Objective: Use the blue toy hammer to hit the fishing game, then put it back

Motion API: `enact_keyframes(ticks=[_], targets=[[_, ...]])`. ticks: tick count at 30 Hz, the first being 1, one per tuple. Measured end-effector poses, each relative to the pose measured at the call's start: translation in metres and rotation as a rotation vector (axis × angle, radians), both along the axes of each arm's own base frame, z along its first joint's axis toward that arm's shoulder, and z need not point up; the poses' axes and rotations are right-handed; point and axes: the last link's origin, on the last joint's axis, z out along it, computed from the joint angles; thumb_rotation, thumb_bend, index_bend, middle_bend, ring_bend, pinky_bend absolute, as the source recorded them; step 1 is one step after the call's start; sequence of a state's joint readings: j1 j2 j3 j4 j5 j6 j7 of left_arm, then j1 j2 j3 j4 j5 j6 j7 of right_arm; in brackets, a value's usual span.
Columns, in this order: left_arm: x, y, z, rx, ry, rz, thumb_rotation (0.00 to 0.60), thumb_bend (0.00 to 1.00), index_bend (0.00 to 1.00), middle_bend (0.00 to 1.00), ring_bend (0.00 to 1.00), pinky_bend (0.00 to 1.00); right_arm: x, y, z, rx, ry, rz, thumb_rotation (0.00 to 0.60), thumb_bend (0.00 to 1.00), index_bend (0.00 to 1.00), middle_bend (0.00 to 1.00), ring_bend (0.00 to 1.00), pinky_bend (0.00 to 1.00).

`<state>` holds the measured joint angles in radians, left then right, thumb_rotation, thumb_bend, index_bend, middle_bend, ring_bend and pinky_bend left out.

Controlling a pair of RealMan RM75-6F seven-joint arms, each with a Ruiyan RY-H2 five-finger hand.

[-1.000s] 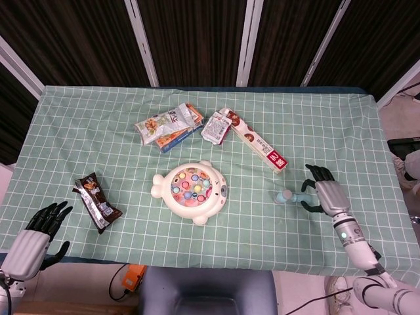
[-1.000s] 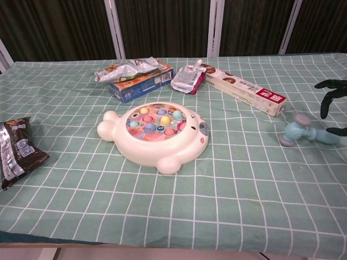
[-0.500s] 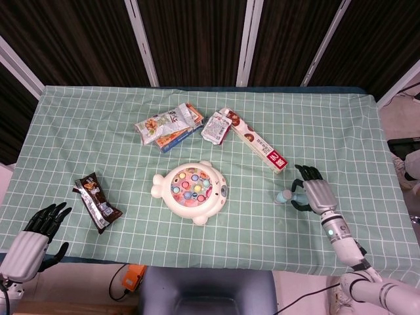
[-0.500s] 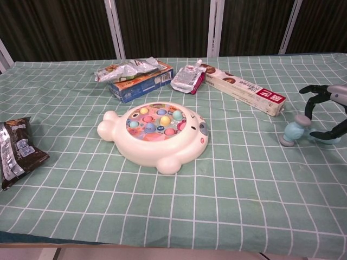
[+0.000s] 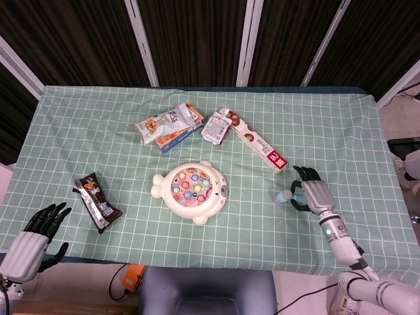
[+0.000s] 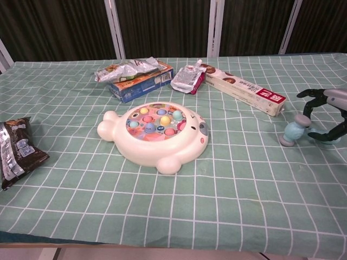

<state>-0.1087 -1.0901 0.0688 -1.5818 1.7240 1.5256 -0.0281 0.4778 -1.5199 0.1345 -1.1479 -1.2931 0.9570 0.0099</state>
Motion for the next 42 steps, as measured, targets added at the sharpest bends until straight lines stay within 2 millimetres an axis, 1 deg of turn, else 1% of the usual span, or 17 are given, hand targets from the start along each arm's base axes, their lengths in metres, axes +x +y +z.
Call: enact_keyframes(ticks=[12, 26, 33, 37, 42], targets=[[0.0, -0.0008, 0.0006, 0.0, -0.003, -0.002, 0.6, 0.42, 0.0, 0.03, 0.02, 0.13, 0.002, 0.0, -0.0035, 0.011, 0.012, -0.002, 0.6, 0.48, 0.64, 0.18, 0.04, 0.08], [-0.0002, -0.0009, 0.0009, -0.001, -0.004, -0.003, 0.6, 0.42, 0.0, 0.03, 0.02, 0.13, 0.0018, -0.0008, -0.0057, 0.018, 0.017, -0.007, 0.6, 0.51, 0.64, 0.18, 0.04, 0.09], [-0.0002, -0.0009, 0.0014, 0.001, -0.006, -0.003, 0.6, 0.42, 0.0, 0.03, 0.02, 0.13, 0.0023, -0.0011, -0.0074, 0.02, 0.019, -0.007, 0.6, 0.51, 0.65, 0.18, 0.04, 0.11], [-0.0003, -0.0011, 0.0016, 0.001, -0.007, -0.003, 0.6, 0.42, 0.0, 0.03, 0.02, 0.13, 0.0025, -0.0011, -0.0082, 0.019, 0.023, -0.005, 0.6, 0.52, 0.68, 0.2, 0.08, 0.13], [-0.0004, -0.0009, 0.0019, 0.002, -0.007, -0.003, 0.6, 0.42, 0.0, 0.03, 0.03, 0.13, 0.0021, -0.001, -0.0087, 0.017, 0.03, -0.006, 0.6, 0.53, 0.72, 0.3, 0.18, 0.18]])
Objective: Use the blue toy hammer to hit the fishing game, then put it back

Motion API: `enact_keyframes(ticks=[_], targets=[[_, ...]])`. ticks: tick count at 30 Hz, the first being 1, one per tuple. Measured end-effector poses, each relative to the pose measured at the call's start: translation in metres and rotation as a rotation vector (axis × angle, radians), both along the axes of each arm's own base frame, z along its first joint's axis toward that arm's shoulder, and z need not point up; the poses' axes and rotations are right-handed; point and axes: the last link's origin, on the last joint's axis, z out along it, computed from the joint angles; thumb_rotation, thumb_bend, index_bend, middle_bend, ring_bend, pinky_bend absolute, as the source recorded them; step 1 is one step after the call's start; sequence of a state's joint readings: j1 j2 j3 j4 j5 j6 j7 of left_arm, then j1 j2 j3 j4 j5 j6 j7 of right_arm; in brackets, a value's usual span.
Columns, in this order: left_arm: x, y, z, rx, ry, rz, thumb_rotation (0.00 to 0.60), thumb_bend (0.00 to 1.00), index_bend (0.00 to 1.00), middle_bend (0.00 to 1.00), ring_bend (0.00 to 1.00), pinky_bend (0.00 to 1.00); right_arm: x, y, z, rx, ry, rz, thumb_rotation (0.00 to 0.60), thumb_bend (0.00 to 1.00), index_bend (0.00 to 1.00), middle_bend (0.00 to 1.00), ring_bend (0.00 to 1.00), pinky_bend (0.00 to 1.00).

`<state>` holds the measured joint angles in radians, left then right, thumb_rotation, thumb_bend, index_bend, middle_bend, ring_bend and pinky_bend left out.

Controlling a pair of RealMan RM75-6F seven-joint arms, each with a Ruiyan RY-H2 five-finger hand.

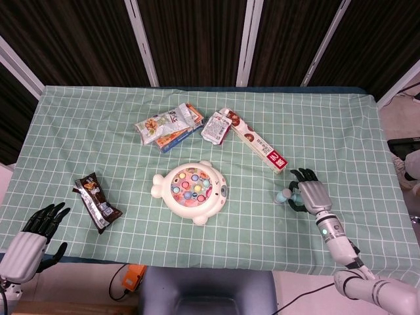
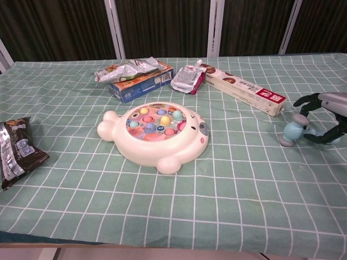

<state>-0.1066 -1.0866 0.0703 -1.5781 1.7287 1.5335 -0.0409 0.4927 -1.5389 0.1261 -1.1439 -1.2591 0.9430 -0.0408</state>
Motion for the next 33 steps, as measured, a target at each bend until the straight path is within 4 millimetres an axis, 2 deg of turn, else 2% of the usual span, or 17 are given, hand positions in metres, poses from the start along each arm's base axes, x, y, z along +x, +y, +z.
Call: enact_keyframes(ticks=[4, 7, 10, 19, 33], targets=[[-0.0001, -0.0003, -0.0001, 0.0, 0.0, 0.0, 0.6, 0.42, 0.0, 0.03, 0.02, 0.13, 0.0004, -0.0002, -0.0005, -0.001, 0.011, 0.005, 0.6, 0.54, 0.76, 0.44, 0.37, 0.29], [-0.0001, -0.0002, -0.0001, 0.0, -0.001, 0.0, 0.6, 0.42, 0.0, 0.03, 0.02, 0.13, 0.0016, -0.0004, -0.0013, -0.004, 0.023, 0.011, 0.6, 0.54, 0.78, 0.51, 0.46, 0.36], [-0.0001, -0.0003, 0.0001, 0.001, -0.002, 0.0, 0.6, 0.42, 0.0, 0.03, 0.02, 0.13, 0.0023, -0.0003, -0.0019, -0.005, 0.033, 0.013, 0.6, 0.55, 0.8, 0.54, 0.51, 0.41], [-0.0001, -0.0006, 0.0004, 0.001, -0.003, -0.001, 0.6, 0.42, 0.0, 0.03, 0.02, 0.13, 0.0047, -0.0001, -0.004, -0.004, 0.039, 0.015, 0.6, 0.55, 0.84, 0.57, 0.54, 0.53], [-0.0002, -0.0007, 0.0011, 0.002, -0.005, -0.001, 0.6, 0.42, 0.0, 0.03, 0.02, 0.13, 0.0058, 0.0001, -0.0077, 0.006, 0.038, 0.03, 0.6, 0.58, 0.9, 0.62, 0.6, 0.6]])
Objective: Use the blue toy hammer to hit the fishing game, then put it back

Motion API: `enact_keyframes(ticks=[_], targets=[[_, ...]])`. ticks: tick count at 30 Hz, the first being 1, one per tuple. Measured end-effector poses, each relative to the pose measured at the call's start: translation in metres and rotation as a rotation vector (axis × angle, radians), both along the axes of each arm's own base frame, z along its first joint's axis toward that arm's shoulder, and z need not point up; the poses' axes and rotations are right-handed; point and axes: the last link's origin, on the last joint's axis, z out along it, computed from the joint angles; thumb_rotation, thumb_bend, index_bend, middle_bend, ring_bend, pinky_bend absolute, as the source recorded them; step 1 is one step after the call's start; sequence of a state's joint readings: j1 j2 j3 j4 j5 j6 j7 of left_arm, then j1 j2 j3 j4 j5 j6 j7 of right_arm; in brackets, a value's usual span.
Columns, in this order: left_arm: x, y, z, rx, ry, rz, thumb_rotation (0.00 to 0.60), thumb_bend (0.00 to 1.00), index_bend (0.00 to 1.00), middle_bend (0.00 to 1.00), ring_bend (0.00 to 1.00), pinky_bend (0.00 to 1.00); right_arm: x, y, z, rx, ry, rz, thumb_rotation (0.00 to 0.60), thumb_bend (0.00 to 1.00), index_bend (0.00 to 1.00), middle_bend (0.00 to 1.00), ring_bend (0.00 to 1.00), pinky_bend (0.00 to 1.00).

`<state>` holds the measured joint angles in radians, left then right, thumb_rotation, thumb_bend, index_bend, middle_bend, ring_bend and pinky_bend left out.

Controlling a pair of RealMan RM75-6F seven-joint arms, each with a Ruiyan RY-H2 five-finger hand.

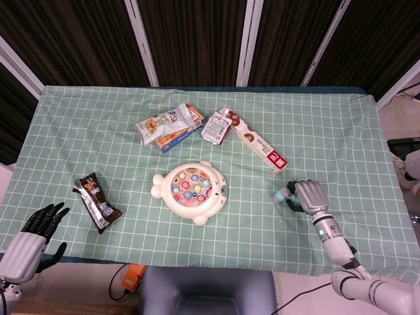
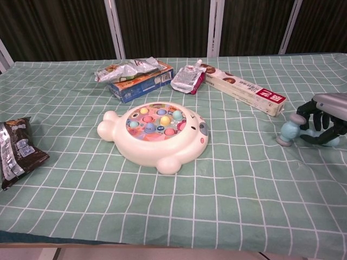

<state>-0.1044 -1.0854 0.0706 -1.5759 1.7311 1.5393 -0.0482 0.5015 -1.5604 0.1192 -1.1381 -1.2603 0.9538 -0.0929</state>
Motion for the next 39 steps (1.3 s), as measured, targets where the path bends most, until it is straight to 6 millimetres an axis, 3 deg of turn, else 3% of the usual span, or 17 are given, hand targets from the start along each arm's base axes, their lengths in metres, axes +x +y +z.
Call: enact_keyframes(ticks=[12, 39], targets=[[-0.0005, 0.0006, 0.0004, 0.0, -0.002, 0.003, 0.6, 0.42, 0.0, 0.03, 0.02, 0.13, -0.0018, -0.0013, -0.0063, -0.009, 0.011, 0.018, 0.6, 0.58, 0.97, 0.68, 0.67, 0.69], [-0.0005, 0.0015, 0.0005, -0.001, -0.004, 0.003, 0.6, 0.42, 0.0, 0.03, 0.02, 0.13, -0.0021, -0.0063, 0.0014, -0.036, -0.036, 0.044, 0.6, 0.58, 0.97, 0.69, 0.69, 0.7]])
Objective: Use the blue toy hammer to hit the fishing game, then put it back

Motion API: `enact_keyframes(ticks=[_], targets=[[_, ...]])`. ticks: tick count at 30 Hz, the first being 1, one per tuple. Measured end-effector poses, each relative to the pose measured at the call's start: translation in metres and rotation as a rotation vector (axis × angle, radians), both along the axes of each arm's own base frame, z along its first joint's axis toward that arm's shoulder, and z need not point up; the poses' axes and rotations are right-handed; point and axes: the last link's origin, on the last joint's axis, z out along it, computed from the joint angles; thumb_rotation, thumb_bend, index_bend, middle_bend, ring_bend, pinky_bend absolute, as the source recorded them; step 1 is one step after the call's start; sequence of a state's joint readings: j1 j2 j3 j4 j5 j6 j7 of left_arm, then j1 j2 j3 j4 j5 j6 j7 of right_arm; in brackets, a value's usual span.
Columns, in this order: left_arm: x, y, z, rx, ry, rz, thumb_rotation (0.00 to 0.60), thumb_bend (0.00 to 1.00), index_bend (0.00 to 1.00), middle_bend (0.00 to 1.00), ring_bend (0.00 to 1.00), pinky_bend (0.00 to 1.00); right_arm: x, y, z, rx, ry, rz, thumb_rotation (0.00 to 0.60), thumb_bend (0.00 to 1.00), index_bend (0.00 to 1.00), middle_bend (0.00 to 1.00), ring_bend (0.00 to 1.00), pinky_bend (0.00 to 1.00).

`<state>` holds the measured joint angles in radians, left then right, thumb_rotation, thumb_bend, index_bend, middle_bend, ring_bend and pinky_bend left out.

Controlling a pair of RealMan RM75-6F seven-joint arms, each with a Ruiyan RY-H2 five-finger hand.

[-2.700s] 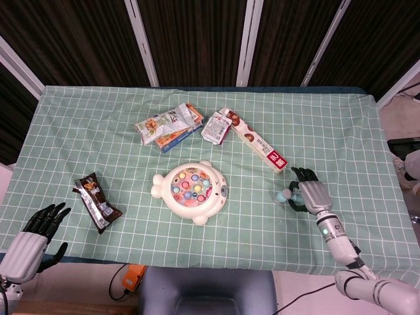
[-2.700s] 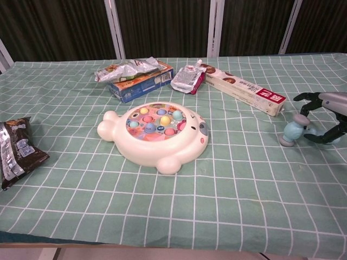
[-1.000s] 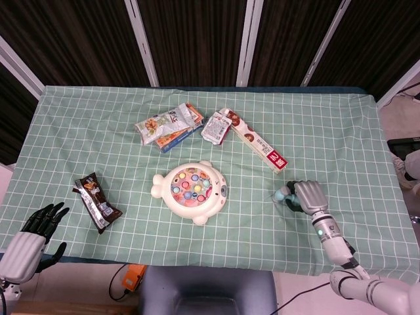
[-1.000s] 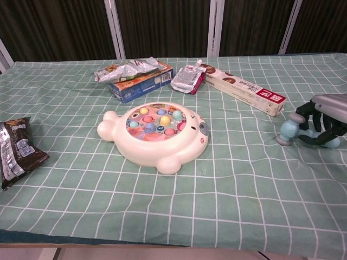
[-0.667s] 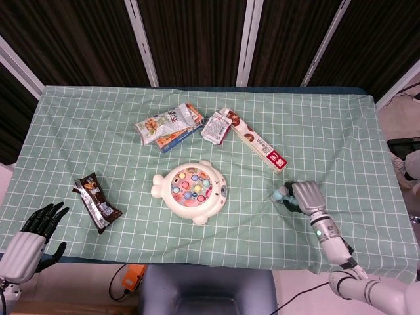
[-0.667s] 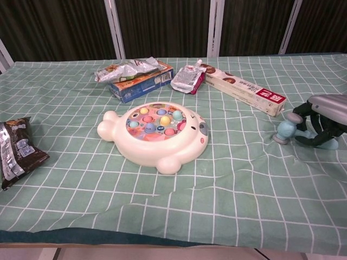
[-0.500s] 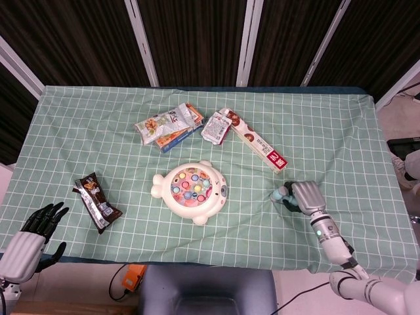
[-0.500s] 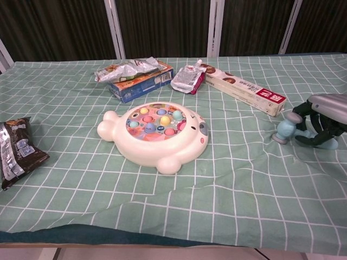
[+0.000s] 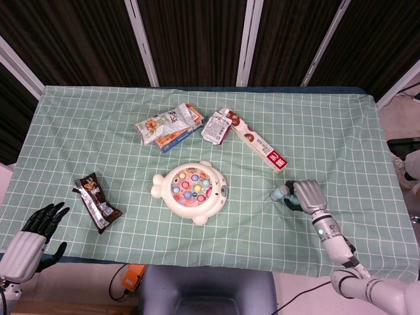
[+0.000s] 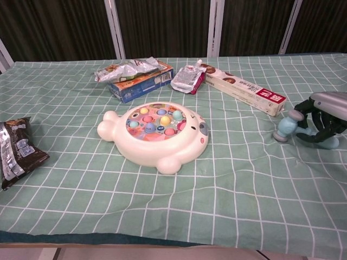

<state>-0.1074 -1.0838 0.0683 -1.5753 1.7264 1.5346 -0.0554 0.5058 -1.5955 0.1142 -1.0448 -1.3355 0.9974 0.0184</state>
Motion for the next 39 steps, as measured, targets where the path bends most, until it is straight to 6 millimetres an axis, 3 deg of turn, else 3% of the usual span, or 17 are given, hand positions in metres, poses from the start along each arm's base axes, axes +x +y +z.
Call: enact_keyframes(ticks=[11, 17, 20, 27, 31, 35, 39], targets=[[0.001, -0.001, -0.001, -0.003, 0.002, -0.004, 0.6, 0.42, 0.0, 0.03, 0.02, 0.13, 0.019, -0.003, 0.035, -0.057, -0.047, 0.05, 0.6, 0.61, 0.97, 0.69, 0.69, 0.7], [0.001, -0.001, -0.001, -0.002, 0.001, -0.004, 0.6, 0.42, 0.0, 0.03, 0.02, 0.13, 0.048, -0.003, 0.049, -0.062, -0.045, 0.117, 0.6, 0.61, 0.97, 0.69, 0.69, 0.7], [0.001, -0.001, -0.001, -0.004, 0.001, -0.006, 0.6, 0.42, 0.0, 0.03, 0.02, 0.13, 0.073, -0.003, 0.052, -0.05, -0.031, 0.164, 0.6, 0.61, 0.97, 0.69, 0.69, 0.7], [0.0, 0.0, 0.001, -0.001, -0.009, -0.005, 0.6, 0.42, 0.0, 0.03, 0.02, 0.13, 0.155, -0.002, 0.046, 0.029, -0.055, 0.234, 0.6, 0.61, 0.97, 0.69, 0.69, 0.7], [-0.001, 0.001, 0.003, -0.002, -0.015, -0.002, 0.6, 0.42, 0.0, 0.03, 0.02, 0.13, 0.192, -0.007, 0.039, 0.047, 0.009, 0.266, 0.6, 0.62, 0.97, 0.69, 0.69, 0.7], [-0.002, 0.001, 0.006, 0.0, -0.025, -0.002, 0.6, 0.42, 0.0, 0.03, 0.02, 0.13, 0.229, -0.011, 0.023, 0.051, 0.099, 0.29, 0.6, 0.61, 0.97, 0.69, 0.69, 0.7], [-0.003, 0.001, 0.008, -0.002, -0.034, -0.001, 0.6, 0.42, 0.0, 0.03, 0.02, 0.13, 0.275, -0.007, -0.008, 0.078, 0.172, 0.314, 0.6, 0.62, 0.97, 0.69, 0.69, 0.7]])
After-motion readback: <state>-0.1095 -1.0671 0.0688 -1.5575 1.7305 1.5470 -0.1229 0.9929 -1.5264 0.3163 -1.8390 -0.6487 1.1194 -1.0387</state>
